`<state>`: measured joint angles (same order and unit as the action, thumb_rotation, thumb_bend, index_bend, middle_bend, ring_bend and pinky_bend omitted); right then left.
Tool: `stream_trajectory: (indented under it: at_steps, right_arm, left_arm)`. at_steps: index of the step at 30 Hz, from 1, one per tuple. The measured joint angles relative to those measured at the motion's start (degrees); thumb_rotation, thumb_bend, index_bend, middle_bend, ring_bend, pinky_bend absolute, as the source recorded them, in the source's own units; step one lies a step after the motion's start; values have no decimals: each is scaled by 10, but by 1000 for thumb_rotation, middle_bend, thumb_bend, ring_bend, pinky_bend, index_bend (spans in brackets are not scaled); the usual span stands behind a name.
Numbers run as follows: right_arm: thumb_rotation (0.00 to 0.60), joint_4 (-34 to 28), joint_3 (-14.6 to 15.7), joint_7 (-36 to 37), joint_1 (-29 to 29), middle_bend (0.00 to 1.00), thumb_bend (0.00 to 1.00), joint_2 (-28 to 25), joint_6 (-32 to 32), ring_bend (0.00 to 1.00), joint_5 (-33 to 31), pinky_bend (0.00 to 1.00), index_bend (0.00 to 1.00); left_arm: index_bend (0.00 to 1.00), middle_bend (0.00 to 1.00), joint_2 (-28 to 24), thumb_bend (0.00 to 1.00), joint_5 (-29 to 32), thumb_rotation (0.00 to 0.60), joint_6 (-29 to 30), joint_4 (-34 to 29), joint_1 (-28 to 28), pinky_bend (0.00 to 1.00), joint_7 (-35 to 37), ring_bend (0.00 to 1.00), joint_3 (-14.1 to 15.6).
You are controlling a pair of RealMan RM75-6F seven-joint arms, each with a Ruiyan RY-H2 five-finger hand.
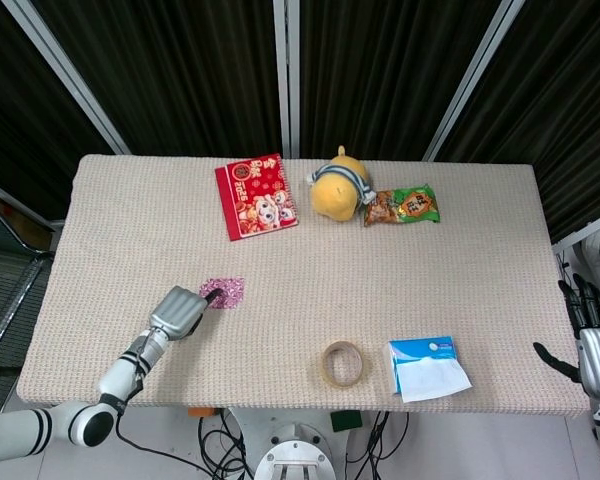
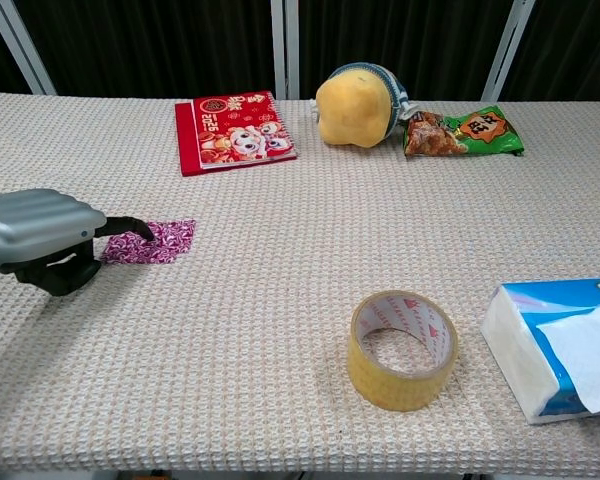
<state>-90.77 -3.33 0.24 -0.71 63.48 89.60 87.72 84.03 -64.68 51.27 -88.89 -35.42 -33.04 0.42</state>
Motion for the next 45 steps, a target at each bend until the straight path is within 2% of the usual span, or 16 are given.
stream_trajectory:
  at_steps: [6,12,16,22,34,38,45]
  right_arm:
    - [582,1,0,-1,0,0,369,1,-1,0,-1,0,0]
    - [587,2,1,-2,0,0,369,2,-6,0,-2,0,0]
    - [590,2,1,-4,-2,0,369,4,-9,0,-2,0,0]
    - [589,0,2,-7,-2,0,368,5,-6,0,2,0,0]
    - [590,-1,3,-6,1,0,369,2,0,0,7,0,0]
    - [589,2,3,-3,0,0,369,3,0,0,7,0,0]
    - [589,6,2,-2,-1,0,369,6,-5,0,4,0,0]
  left_arm:
    - [206,884,-16,612,-11,600,5,-19,10,849,18,848,17]
    - [226,884,-40,613,-49,600,24,-47,28,849,40,848,41]
    - [233,884,-56,615,-56,600,28,-68,40,849,42,848,61]
    - [233,884,-72,615,-70,600,37,-96,50,849,39,848,74]
    - [297,884,-92,628,-80,600,34,-122,51,848,47,848,76]
    - [252,883,-93,629,-96,600,52,-122,56,848,55,847,69]
    - [237,883,-87,629,-132,600,80,-105,58,848,83,846,48]
